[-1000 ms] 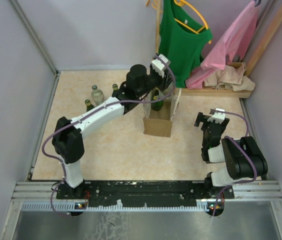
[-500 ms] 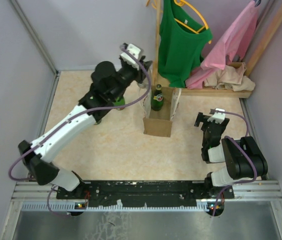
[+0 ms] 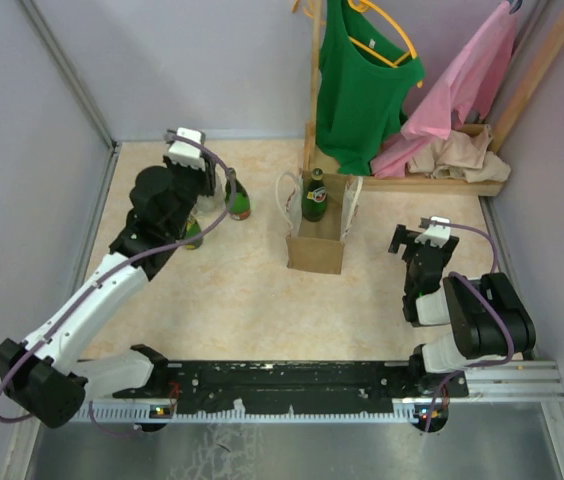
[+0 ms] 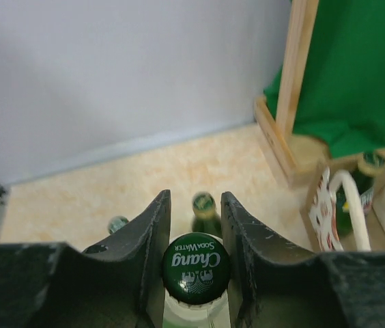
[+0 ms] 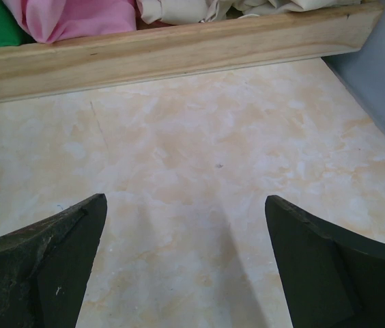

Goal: Take the beverage out of the canvas bag

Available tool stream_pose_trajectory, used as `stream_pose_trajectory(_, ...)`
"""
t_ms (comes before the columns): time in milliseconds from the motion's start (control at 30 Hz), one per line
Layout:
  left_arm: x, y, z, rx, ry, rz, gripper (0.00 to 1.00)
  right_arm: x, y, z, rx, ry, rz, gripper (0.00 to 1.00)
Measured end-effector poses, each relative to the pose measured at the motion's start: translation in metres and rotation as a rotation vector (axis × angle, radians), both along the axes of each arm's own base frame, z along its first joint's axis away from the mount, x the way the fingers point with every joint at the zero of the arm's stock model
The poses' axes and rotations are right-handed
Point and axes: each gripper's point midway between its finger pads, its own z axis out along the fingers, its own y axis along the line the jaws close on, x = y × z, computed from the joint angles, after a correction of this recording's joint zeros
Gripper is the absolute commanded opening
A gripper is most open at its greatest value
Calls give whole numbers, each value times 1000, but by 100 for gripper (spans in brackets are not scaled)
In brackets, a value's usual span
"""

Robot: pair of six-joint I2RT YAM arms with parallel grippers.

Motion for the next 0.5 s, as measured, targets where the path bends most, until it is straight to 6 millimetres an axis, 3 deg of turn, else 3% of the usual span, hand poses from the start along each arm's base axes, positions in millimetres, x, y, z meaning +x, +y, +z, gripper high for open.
stream_pose_trajectory(67, 0, -4, -43, 23, 80, -9, 0, 0, 0, 0, 0, 0, 0, 99)
stream_pose_trajectory(133, -2, -7, -74, 40, 140, -21, 0, 0, 0, 0, 0, 0, 0, 99)
stream_pose_trajectory(233, -4, -9, -105, 51, 202, -27, 0, 0, 0, 0, 0, 0, 0, 99)
stream_pose_trajectory(500, 6, -12, -126, 17, 194, -11, 0, 0, 0, 0, 0, 0, 0, 99)
